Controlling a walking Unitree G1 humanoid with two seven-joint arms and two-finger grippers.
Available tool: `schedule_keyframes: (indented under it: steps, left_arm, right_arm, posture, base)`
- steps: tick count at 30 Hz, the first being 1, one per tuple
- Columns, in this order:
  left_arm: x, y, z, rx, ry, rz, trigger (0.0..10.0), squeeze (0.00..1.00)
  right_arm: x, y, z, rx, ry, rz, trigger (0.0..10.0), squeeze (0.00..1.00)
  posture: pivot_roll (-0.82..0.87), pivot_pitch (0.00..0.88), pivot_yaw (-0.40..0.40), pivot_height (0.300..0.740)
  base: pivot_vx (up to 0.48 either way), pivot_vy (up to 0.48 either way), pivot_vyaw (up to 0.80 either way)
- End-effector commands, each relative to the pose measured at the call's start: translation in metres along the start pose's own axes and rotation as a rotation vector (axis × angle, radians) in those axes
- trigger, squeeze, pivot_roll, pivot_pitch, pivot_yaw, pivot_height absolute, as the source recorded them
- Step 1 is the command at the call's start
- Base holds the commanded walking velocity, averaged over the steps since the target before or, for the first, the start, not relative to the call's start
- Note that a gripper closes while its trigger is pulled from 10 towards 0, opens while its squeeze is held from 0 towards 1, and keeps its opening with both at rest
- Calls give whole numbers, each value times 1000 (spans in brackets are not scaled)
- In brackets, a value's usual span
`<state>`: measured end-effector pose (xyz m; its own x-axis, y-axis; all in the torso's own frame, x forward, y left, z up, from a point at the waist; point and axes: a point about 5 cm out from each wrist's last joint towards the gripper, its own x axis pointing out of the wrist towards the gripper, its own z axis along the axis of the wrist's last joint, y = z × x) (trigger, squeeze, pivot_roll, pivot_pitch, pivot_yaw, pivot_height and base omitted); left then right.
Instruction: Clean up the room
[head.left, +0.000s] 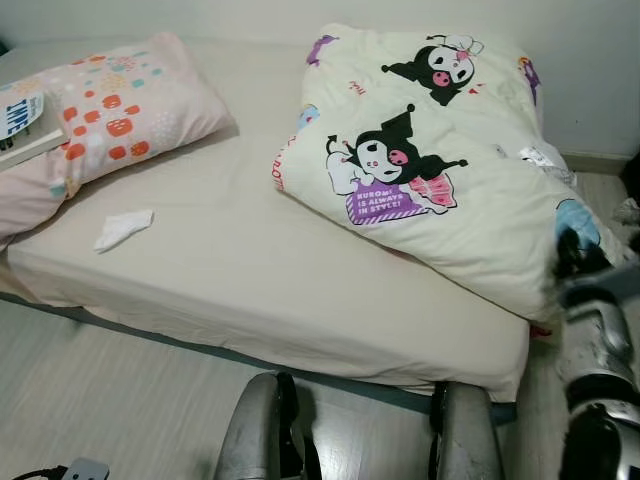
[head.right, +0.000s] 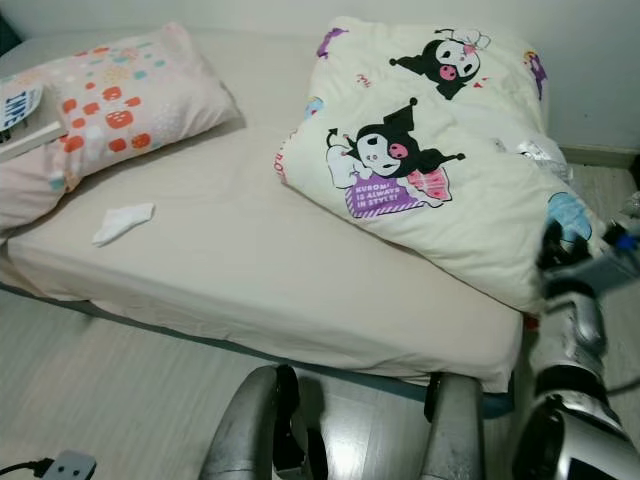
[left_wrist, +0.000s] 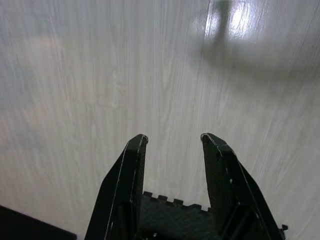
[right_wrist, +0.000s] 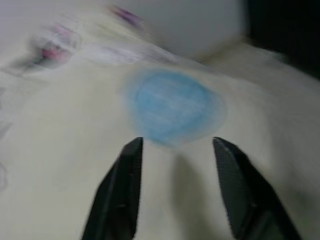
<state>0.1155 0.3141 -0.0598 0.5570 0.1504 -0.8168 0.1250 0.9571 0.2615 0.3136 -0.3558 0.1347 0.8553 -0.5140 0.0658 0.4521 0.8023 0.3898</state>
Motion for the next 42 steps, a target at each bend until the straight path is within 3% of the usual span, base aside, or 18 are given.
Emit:
schedule_keyframes:
  steps: [1, 4, 6, 10, 16, 20, 22, 24, 30, 31, 32, 33, 34, 36, 37, 38, 40, 42]
  left_arm:
    - [-10, 8, -22, 19, 64, 8, 10000, 0]
    - [-17, 16, -30, 29, 66, 13, 10000, 0]
    - [-27, 24, -37, 46, 65, 9, 10000, 0]
    - [-36, 33, -42, 69, 54, 1, 10000, 0]
    - [-62, 48, -43, 125, 7, -36, 10000, 0]
    - [-67, 49, -40, 137, -8, -48, 10000, 0]
    - [-70, 47, -36, 149, -25, -69, 10000, 0]
    - [-72, 45, -35, 154, -32, -80, 10000, 0]
    - [-80, 40, -37, 163, -26, -110, 10000, 0]
    - [-83, 41, -38, 165, -16, -111, 10000, 0]
    - [-83, 41, -38, 165, -16, -111, 10000, 0]
    - [-84, 43, -39, 164, -8, -108, 10000, 0]
    - [-84, 45, -38, 162, -7, -100, 10000, 0]
    - [-84, 45, -38, 162, -7, -100, 10000, 0]
    - [-84, 50, -32, 155, -19, -83, 10000, 0]
    - [-84, 50, -32, 155, -19, -83, 10000, 0]
    - [-83, 53, -24, 147, -40, -69, 10000, 0]
    - [-83, 53, -19, 143, -52, -64, 10000, 0]
  right_arm:
    - [-8, -20, -8, -16, 38, -110, 10000, 1000]
    - [-14, -40, -9, -23, 56, -211, 10000, 1000]
    - [-22, -59, -13, 58, 61, -295, 10000, 1000]
    - [-26, -69, -13, 137, 37, -319, 10000, 1000]
    - [-23, -68, 5, 313, -103, -139, 10000, 1000]
    - [-21, -67, 15, 399, -174, -64, 10000, 1000]
    - [-21, -74, 30, 555, -295, -19, 10000, 1000]
    - [-23, -79, 37, 608, -351, -6, 10000, 1000]
    - [-27, -90, 46, 657, -432, 18, 10000, 1000]
    - [-26, -85, 43, 654, -411, 47, 10000, 404]
    - [-26, -85, 43, 654, -411, 47, 10000, 404]
    - [-23, -78, 39, 646, -380, 79, 10000, 0]
    - [-20, -66, 34, 632, -334, 120, 10000, 0]
    - [-20, -66, 34, 632, -334, 120, 10000, 0]
    - [-13, -44, 25, 611, -258, 205, 10000, 0]
    - [-13, -44, 25, 611, -258, 205, 10000, 0]
    - [-8, -23, 20, 605, -212, 291, 10000, 0]
    - [-5, -12, 18, 587, -187, 315, 10000, 0]
  posture:
    - [90, 264, 165, 567]
    - [110, 301, 181, 567]
    - [143, 343, 203, 567]
    - [173, 385, 227, 567]
    - [225, 455, 284, 567]
    - [233, 471, 297, 567]
    - [229, 486, 306, 567]
    - [228, 487, 306, 567]
    - [234, 496, 321, 567]
    - [233, 497, 325, 567]
    - [233, 497, 325, 567]
    - [233, 498, 326, 567]
    - [235, 499, 326, 567]
    - [235, 499, 326, 567]
    - [242, 500, 324, 567]
    - [242, 500, 324, 567]
    - [246, 502, 323, 567]
    - [245, 503, 323, 567]
  base:
    - [0, 0, 0]
    - [0, 0, 0]
    - [0, 0, 0]
    - [0, 0, 0]
    - [0, 0, 0]
    - [0, 0, 0]
    - [0, 0, 0]
    - [0, 0, 0]
    - [0, 0, 0]
    - [0, 0, 0]
    - [0, 0, 0]
    - [0, 0, 0]
    - [0, 0, 0]
    - [0, 0, 0]
    - [0, 0, 0]
    - [0, 0, 0]
    - [0, 0, 0]
    - [0, 0, 0]
